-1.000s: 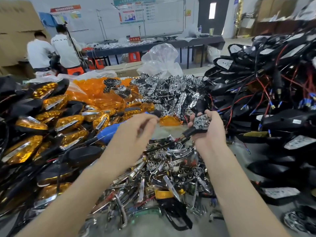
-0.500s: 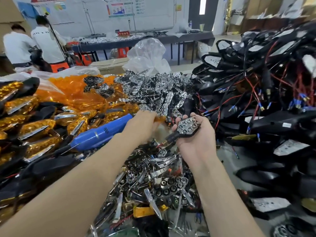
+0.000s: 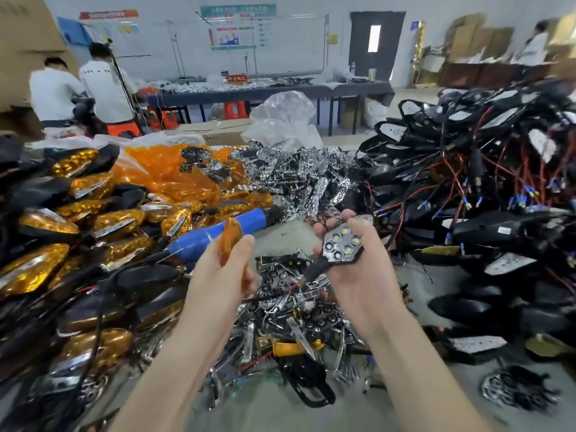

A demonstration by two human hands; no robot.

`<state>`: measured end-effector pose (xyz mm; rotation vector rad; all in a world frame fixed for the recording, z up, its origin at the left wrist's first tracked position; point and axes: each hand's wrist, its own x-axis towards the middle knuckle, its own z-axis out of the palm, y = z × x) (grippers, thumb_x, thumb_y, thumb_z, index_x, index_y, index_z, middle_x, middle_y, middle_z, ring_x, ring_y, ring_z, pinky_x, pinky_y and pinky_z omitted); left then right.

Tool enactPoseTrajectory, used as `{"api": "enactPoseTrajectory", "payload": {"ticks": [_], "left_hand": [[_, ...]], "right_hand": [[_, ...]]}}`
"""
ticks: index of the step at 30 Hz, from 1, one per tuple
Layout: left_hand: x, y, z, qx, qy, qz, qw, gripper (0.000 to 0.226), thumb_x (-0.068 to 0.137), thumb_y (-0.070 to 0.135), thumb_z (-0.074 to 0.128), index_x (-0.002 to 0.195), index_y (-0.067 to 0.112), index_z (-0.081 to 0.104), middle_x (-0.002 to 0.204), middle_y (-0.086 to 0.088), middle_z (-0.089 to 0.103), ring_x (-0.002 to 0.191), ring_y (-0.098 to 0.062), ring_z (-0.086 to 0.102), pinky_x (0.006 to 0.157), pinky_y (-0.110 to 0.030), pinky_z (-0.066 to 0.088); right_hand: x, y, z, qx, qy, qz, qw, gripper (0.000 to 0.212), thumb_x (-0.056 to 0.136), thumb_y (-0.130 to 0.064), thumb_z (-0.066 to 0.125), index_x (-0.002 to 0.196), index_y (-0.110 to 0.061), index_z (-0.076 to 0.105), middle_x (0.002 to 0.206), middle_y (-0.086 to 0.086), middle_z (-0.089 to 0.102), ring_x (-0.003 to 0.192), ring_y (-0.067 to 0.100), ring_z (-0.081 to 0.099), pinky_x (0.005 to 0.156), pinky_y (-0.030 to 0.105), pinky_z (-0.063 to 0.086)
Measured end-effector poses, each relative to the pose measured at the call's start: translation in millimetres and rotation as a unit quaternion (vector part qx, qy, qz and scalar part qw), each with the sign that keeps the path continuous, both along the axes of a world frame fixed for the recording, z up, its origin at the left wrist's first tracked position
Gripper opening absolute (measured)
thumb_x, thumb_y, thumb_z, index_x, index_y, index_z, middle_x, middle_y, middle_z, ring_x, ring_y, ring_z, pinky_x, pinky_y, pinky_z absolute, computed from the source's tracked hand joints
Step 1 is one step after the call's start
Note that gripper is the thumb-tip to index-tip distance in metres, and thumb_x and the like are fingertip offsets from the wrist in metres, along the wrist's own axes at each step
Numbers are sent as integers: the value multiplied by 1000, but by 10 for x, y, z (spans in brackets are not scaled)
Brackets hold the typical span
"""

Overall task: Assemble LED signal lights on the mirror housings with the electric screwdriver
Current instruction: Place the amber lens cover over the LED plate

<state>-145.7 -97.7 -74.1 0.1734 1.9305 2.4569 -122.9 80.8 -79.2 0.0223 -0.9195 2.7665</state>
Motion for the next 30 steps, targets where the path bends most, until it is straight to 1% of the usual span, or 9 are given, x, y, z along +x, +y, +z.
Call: {"api": "enactPoseTrajectory", "payload": {"ticks": [3,6,10,12,15,17,20,26,30], "left_hand": [[85,94,15,124,-43,21,991,22,103,34,49,98,14,56,67,0,58,51,-14,51,46,-26,45],[132,155,26,191,-44,-1,981,39,105,46,30,102,16,54,74,-9,66,50,-21,55,51,-29,44],[155,136,-26,82,41,10,996,41,102,56,28,113,22,50,78,-6,68,58,-20,60,54,-28,47],[178,102,-114,-55,116,52,990,44,95,66,29,117,31,45,84,2,69,66,-17,66,63,-30,49],[206,64,-261,-307,227,113,917,58,91,75,23,131,34,31,85,16,66,66,-8,66,57,-38,50],[195,70,-317,-373,246,130,885,66,90,79,20,137,33,25,70,11,63,57,-10,63,51,-37,47],[167,96,-341,-403,262,161,862,63,90,79,21,135,35,26,61,11,58,54,-10,59,51,-36,45],[187,91,-304,-387,254,180,868,63,91,79,18,133,34,28,60,11,56,60,-4,60,49,-34,43],[199,78,-314,-391,249,170,870,59,91,77,20,133,35,27,60,11,56,61,-6,60,49,-34,42]], "right_hand": [[113,-51,-47,30,-33,-19,999,13,104,-10,52,117,-9,53,91,9,74,82,19,70,74,29,59],[128,-89,-29,11,-61,-33,997,26,105,-8,52,130,-2,52,105,19,74,96,24,76,84,34,62],[114,-119,-2,-31,-93,-46,994,10,105,-4,51,114,-2,56,118,24,68,106,32,74,87,47,62],[109,-122,13,-62,-112,-51,990,7,105,-4,51,104,0,56,117,27,69,101,31,76,82,47,63],[112,-114,-1,-111,-123,-48,985,8,105,-4,52,111,0,54,101,26,71,89,28,77,79,50,64],[107,-119,-18,-109,-128,-37,985,13,104,-5,54,115,1,55,93,23,74,83,26,77,82,50,63],[98,-126,-29,-114,-129,-32,985,26,104,-6,55,129,-2,51,113,26,65,82,25,76,81,51,63],[121,-137,-33,-97,-99,0,990,53,98,5,46,148,-7,36,127,29,54,96,30,73,84,49,63],[139,-122,-13,-79,-76,20,994,31,98,8,44,127,-2,48,133,28,52,106,29,74,91,53,59]]}}
